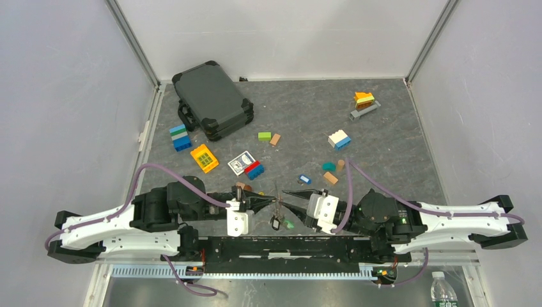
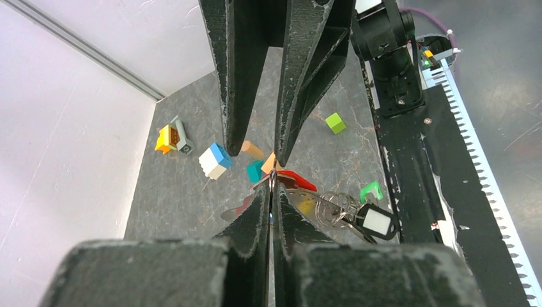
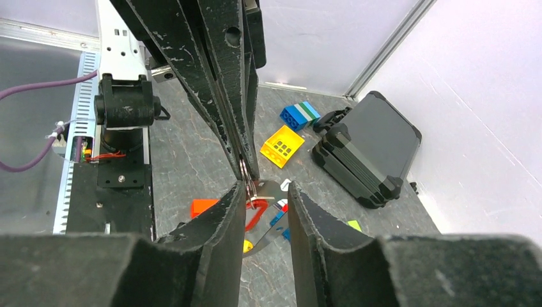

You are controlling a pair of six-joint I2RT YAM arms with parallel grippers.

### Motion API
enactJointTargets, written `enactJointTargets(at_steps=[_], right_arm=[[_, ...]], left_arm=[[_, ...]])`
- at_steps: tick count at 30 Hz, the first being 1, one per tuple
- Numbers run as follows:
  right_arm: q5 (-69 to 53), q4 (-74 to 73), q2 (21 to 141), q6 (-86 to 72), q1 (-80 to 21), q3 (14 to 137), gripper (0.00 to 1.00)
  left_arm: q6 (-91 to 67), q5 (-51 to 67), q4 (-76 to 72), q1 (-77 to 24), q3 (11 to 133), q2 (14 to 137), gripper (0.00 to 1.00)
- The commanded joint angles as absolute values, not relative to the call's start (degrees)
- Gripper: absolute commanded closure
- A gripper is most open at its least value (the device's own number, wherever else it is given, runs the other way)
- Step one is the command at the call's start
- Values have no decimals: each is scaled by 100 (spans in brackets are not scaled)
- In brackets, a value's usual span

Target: Remove the keys from the keyring

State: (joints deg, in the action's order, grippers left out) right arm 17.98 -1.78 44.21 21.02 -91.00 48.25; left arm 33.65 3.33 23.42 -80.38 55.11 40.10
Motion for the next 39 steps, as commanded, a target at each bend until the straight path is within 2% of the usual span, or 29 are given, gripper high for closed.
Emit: enactJointTargets(at_steps=[1, 5, 12, 16, 24, 39], right_arm=[[1792, 176, 4451, 2026, -9105, 4774, 66], [1806, 212, 4479, 2004, -9108, 4724, 73], [1712, 89, 4481, 1986, -9110, 4749, 72], [1729, 27, 4525, 1978, -9110, 4763, 80], [1724, -170, 4586, 1978, -9113, 4781, 90], [1830, -250, 4728, 1992, -9106, 4764, 95]], left_arm=[[3181, 510, 1872, -8051, 5581, 3930, 98], [3173, 535, 1848, -8049, 5582, 3932, 98], [3180, 520, 1837, -8051, 5581, 3921, 98], [3180, 520, 1837, -8050, 5590, 3913, 98], [3183, 482, 1837, -8049, 5599, 3876, 98], [3118, 490, 1694, -8050, 5522, 3655, 98]])
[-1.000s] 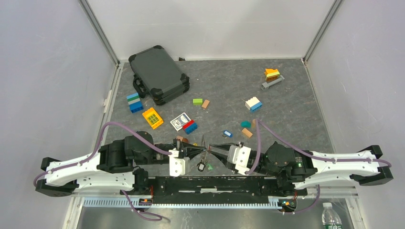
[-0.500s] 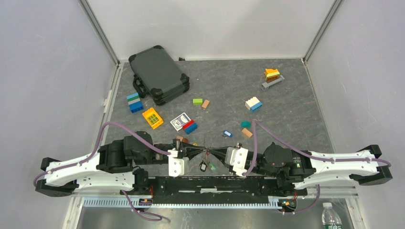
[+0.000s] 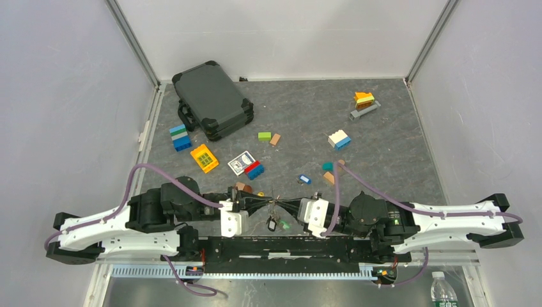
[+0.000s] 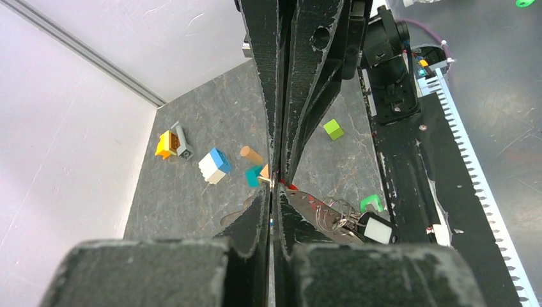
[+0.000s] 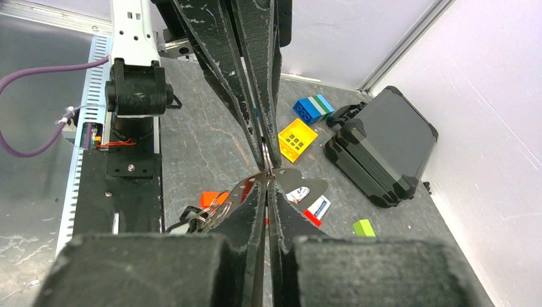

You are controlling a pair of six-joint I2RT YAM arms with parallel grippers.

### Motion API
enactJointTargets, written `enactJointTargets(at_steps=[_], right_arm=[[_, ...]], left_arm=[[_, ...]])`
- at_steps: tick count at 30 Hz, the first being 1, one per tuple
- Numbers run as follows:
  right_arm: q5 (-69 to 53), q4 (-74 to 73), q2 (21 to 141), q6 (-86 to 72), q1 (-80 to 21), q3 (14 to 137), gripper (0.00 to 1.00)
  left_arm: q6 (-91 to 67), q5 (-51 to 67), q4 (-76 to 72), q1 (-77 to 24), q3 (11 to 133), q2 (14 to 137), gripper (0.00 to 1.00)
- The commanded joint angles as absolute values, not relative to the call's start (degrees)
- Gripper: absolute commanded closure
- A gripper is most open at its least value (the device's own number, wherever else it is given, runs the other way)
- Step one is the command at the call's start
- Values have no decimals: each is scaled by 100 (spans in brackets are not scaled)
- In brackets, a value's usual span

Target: Remove the keys from the keyring

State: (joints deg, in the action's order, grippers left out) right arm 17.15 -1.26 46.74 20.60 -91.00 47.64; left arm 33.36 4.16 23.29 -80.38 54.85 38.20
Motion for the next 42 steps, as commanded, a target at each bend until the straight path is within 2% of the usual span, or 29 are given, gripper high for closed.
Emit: enactJointTargets(at_steps=[1, 15, 18, 24, 32, 42], right_arm=[[1851, -233, 4739, 1999, -9110, 4764, 95], [1799, 114, 4983, 2222, -9110, 4738, 94], [1820, 98, 4929, 2232, -9106, 4742, 90], [1734, 302, 4581, 2197, -9106, 4596, 76], [1531, 797, 4117, 2162, -9108, 4290, 75], [1330, 868, 4165, 2153, -9106, 4298, 72]], left_arm=[[3104, 513, 1658, -8051, 5503, 3632, 98], [2805, 912, 785, -8051, 5146, 3575, 98], [2769, 932, 645, -8050, 5066, 3536, 98], [2747, 862, 632, -8048, 5002, 3489, 98], [2729, 873, 659, -8048, 4999, 3493, 98], [2696, 1010, 646, -8049, 5010, 3601, 98]])
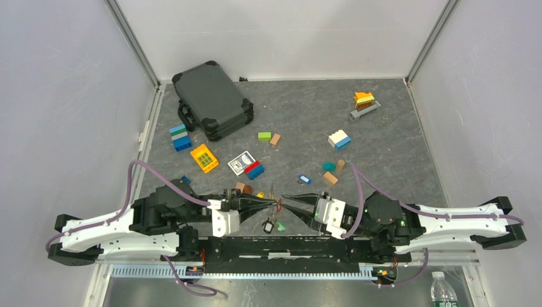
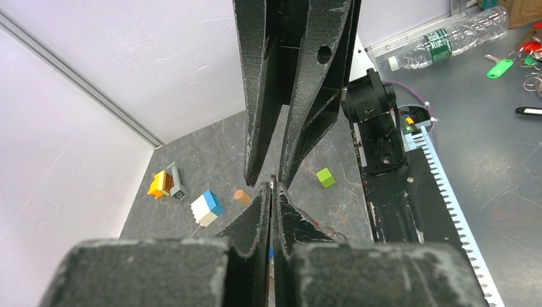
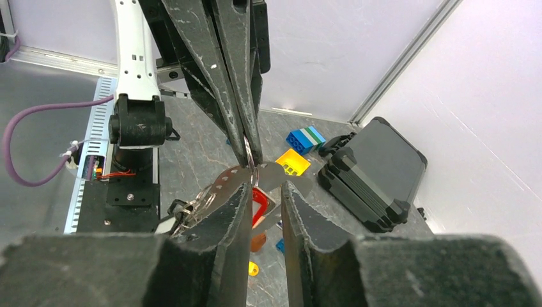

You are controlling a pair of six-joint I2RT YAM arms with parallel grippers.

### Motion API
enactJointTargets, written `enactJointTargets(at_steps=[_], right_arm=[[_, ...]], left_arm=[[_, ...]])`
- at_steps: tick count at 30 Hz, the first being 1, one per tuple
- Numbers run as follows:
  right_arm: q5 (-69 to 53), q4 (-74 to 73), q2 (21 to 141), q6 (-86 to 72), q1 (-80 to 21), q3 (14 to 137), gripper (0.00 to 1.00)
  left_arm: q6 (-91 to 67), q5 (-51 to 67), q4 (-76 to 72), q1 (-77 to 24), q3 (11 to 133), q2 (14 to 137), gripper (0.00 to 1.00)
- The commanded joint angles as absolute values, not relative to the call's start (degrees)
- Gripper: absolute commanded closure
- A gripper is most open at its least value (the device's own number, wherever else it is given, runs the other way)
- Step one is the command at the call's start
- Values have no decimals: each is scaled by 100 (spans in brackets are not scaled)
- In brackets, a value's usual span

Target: Remove the keys from the keyring

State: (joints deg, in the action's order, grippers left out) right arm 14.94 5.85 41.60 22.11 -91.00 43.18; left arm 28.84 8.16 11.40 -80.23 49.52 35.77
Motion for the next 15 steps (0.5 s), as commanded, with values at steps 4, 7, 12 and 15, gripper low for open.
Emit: enactJointTargets(at_steps=[4, 7, 12, 15], right_arm=[[1330, 883, 4215, 2162, -9110, 4309, 72], [1322, 896, 4232, 2169, -9106, 4313, 74], [1297, 875, 4259, 2180, -9105, 4326, 81], [1285, 833, 4272, 2178, -9113, 4333, 87]], left_arm=[[2688, 1122, 642, -8048, 5034, 3658, 98], [2689, 1194, 642, -8044, 5045, 3697, 98], [2670, 1243, 611, -8049, 5036, 3717, 98], [2670, 1265, 606, -8050, 5041, 3709, 98]])
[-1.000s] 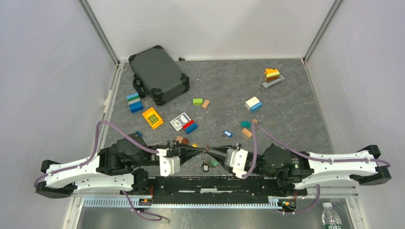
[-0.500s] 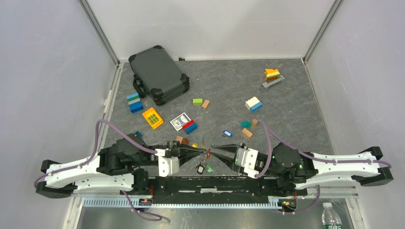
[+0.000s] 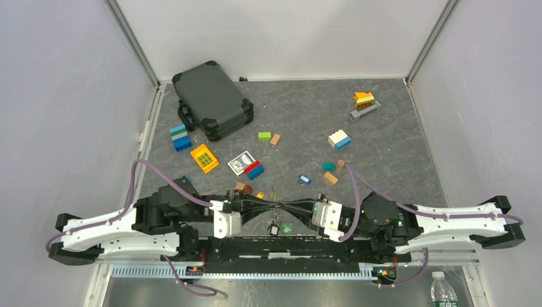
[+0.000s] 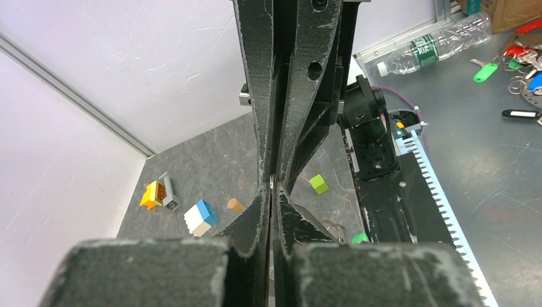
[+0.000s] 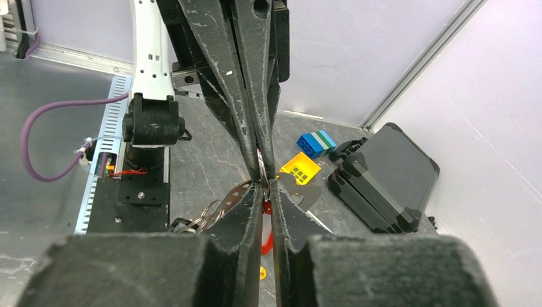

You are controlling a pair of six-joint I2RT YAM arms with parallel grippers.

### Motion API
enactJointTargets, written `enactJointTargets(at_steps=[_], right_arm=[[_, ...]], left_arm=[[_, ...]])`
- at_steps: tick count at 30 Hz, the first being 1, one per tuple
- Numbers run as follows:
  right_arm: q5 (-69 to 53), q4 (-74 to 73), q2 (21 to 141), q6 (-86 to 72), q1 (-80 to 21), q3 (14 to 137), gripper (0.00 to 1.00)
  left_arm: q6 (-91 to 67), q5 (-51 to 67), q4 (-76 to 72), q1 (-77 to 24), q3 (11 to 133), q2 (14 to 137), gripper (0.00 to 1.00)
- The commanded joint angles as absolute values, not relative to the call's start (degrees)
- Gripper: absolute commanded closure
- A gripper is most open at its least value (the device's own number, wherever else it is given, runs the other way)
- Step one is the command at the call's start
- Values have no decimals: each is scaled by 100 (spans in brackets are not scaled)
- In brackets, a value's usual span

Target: Remove the keys from the keyring

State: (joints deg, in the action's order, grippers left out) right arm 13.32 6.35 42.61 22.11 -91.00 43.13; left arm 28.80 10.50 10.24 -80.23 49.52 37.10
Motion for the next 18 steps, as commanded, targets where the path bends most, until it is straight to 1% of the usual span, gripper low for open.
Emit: enactJointTargets(at_steps=[1, 7, 13, 15, 17, 18], right_arm=[[1287, 834, 4281, 2179, -9106, 4333, 90], [1222, 814, 4255, 2153, -9109, 4381, 100], [1423, 266, 4369, 2118, -9105, 4737, 100], [1556, 26, 4453, 2101, -9105, 4900, 100], [1698, -332, 4546, 2092, -9106, 5059, 100], [1770, -492, 4601, 2092, -9106, 5148, 100]], left_arm=[[2671, 1279, 607, -8046, 5045, 3714, 98], [2657, 1300, 643, -8050, 5043, 3741, 98], [2743, 1115, 1110, -8050, 5229, 3751, 97], [2805, 1039, 1424, -8051, 5375, 3774, 88], [2877, 966, 1710, -8051, 5526, 3799, 78], [2918, 933, 1841, -8051, 5600, 3814, 75]])
